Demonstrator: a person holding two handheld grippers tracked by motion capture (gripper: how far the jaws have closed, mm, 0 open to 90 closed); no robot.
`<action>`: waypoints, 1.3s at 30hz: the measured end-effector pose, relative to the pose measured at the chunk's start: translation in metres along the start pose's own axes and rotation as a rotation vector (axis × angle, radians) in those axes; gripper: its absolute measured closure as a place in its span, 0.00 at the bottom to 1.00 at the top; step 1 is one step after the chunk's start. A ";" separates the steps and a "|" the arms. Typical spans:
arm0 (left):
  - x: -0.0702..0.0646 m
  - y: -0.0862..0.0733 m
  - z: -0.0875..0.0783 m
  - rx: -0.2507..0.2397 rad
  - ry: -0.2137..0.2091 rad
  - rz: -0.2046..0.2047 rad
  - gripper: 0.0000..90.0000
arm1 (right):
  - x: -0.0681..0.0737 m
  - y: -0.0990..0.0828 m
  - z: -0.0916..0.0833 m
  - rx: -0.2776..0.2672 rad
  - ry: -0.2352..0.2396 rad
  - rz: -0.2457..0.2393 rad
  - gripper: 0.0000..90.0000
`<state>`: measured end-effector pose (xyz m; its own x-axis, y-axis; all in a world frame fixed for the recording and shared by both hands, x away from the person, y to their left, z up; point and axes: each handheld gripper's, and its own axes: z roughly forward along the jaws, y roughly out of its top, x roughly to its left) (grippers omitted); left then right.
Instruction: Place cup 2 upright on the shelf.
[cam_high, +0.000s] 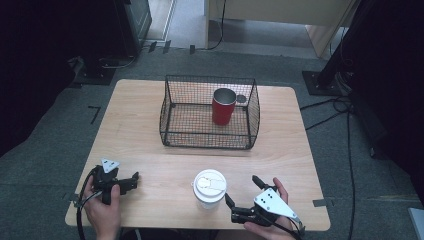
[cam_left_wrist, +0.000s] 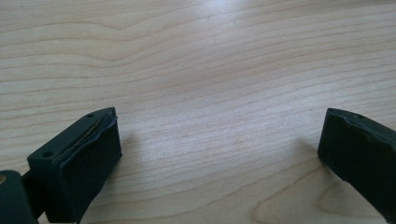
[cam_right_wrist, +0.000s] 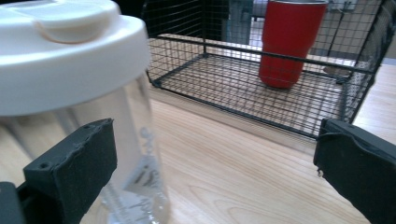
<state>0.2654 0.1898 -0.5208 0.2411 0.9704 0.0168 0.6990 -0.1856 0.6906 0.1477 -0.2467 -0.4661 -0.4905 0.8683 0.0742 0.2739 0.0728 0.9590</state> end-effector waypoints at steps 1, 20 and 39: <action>0.000 0.000 0.000 0.000 0.000 0.000 0.00 | 0.001 0.000 -0.001 -0.001 0.009 -0.006 0.00; 0.000 0.000 0.000 -0.001 0.000 -0.001 0.00 | 0.017 0.004 0.002 0.012 0.117 -0.019 0.00; 0.000 0.000 0.000 -0.001 0.000 -0.001 0.00 | 0.038 0.012 0.020 0.018 0.222 -0.059 0.04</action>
<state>0.2654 0.1898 -0.5209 0.2403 0.9706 0.0162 0.6985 -0.1845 0.6914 0.1482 -0.2029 -0.4575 -0.6753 0.7334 0.0785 0.2535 0.1309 0.9584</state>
